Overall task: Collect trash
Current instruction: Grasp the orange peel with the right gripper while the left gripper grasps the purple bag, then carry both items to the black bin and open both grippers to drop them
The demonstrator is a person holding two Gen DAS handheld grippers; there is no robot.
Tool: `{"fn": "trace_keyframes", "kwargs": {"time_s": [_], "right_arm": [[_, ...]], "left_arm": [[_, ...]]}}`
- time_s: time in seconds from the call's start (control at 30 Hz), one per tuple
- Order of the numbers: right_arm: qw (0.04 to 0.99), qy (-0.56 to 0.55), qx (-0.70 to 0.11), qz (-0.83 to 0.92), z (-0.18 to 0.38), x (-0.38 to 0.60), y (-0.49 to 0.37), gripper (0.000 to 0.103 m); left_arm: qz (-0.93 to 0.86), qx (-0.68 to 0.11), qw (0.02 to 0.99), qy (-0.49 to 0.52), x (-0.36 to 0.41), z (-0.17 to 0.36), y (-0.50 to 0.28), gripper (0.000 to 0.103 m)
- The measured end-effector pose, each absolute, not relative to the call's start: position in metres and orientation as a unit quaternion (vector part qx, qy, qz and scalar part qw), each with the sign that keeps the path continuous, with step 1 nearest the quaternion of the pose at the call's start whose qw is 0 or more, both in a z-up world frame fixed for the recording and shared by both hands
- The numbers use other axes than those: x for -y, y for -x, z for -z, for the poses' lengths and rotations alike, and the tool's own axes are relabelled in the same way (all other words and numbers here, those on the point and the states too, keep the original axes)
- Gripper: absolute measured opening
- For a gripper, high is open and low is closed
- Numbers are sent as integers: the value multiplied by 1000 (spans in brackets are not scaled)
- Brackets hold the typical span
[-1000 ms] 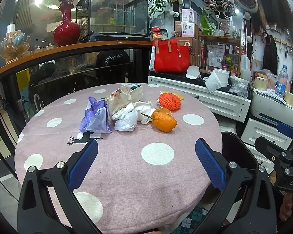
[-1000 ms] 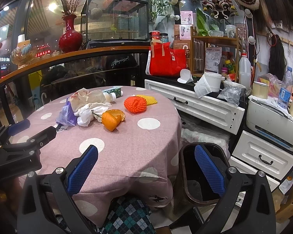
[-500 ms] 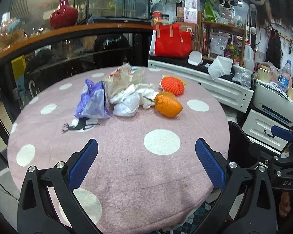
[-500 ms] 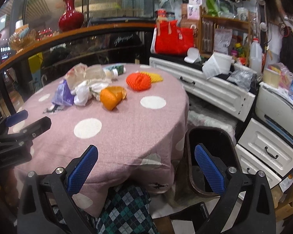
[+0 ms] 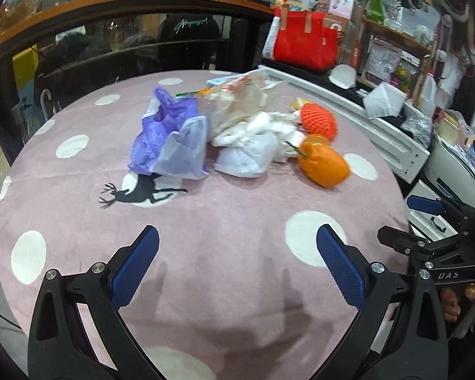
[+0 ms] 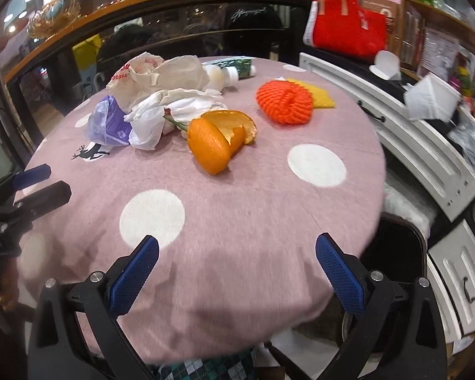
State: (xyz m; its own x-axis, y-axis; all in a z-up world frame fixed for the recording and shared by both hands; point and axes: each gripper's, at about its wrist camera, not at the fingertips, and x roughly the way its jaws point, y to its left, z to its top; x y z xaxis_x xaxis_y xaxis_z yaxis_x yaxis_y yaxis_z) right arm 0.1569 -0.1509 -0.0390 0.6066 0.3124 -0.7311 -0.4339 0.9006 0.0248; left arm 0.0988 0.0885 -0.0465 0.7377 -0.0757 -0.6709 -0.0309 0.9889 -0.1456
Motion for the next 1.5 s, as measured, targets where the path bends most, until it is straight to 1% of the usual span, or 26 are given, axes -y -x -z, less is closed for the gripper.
{"fn": "trace_keyframes", "kwargs": {"time_s": [0.1,0.43,0.53,0.6,0.63,0.67,0.73,0.77,0.8,0.83,0.87,0.9,0.97,1.03,1.07,1.27,1.5], "right_arm": [[889,86,-389,-226,34,140,-176,97],[868,137,-405,-254,38,102,-235,97],[861,159,-406,-262,42,93,-247,97],[855,166,-412,-267,46,88,-254,97],[855,166,-413,-267,47,88,-256,92],[854,165,-414,-268,48,88,-257,80],[849,158,-421,-279,49,87,-258,71],[848,156,-421,-281,48,87,-258,65],[850,153,-419,-282,47,87,-256,63],[851,152,-416,-282,47,88,-254,60],[853,151,-413,-282,45,89,-253,55],[856,148,-408,-281,43,91,-249,53],[859,144,-403,-279,39,94,-245,45],[861,138,-403,-278,38,96,-243,44],[862,131,-403,-278,38,99,-241,43],[875,116,-380,-277,33,112,-223,42],[892,92,-347,-275,15,141,-194,42]], "left_arm": [[0,-375,924,73,-105,46,-118,98],[-48,-401,915,12,-129,50,-181,96],[-53,-404,913,-13,-130,54,-192,89],[-50,-406,912,-12,-132,56,-197,75],[-48,-407,912,-8,-133,57,-199,72],[-44,-409,912,-1,-135,57,-200,66],[-42,-408,912,14,-138,58,-201,63],[-44,-407,912,16,-138,58,-201,59],[-45,-406,913,18,-139,59,-200,54],[-46,-403,914,21,-139,58,-199,53],[-47,-400,915,24,-140,57,-197,44],[-47,-397,916,29,-141,56,-195,38],[-47,-392,918,40,-142,54,-191,38],[-49,-383,921,49,-145,52,-184,35],[-50,-381,922,54,-145,52,-182,33],[-65,-348,934,55,-140,40,-152,32],[-43,-308,949,50,-110,17,-104,32]]}}
